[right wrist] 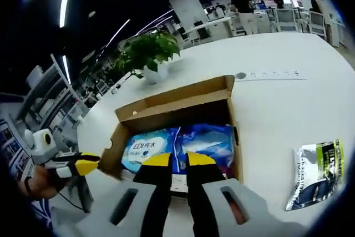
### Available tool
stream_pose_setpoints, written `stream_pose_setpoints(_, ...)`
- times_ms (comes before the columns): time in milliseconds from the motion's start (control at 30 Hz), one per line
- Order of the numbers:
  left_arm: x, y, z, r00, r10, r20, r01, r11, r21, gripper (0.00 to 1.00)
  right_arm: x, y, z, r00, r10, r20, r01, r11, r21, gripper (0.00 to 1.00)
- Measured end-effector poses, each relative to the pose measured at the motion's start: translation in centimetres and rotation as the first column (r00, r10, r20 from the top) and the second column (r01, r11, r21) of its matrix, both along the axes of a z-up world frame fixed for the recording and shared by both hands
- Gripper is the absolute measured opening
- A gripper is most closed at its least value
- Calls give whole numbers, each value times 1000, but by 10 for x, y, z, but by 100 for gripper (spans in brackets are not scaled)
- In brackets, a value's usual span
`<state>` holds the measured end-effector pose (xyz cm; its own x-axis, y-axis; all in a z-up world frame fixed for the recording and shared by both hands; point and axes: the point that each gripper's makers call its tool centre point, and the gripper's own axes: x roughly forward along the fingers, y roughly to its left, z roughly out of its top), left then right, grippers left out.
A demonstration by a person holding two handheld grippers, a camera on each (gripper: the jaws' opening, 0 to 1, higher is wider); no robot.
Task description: Operate the shoe box by opening the lid, removing the specified soft item, and placing it in the target area until the item is outside and the box remains undamaged.
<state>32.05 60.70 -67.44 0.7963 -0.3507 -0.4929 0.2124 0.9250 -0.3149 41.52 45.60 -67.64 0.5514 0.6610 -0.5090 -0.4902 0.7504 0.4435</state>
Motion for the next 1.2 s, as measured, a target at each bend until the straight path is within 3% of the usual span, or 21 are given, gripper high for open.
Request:
stream_pose_setpoints(500,-18,6,-7,1000,3,0,-3,999,40,26,5,56,-21,992,115,-52,-119,990,-81,19)
stream_pose_setpoints(600,-23,3,-11,1000,-8,-1,8,1000,15,30,7,59,-27,991,118,-62,-123,988,-94,20)
stream_pose_setpoints(1200,-27,-5,-14,1000,-14,14,14,1000,12,30,9,67,-43,987,112,-113,-126,984,-126,17)
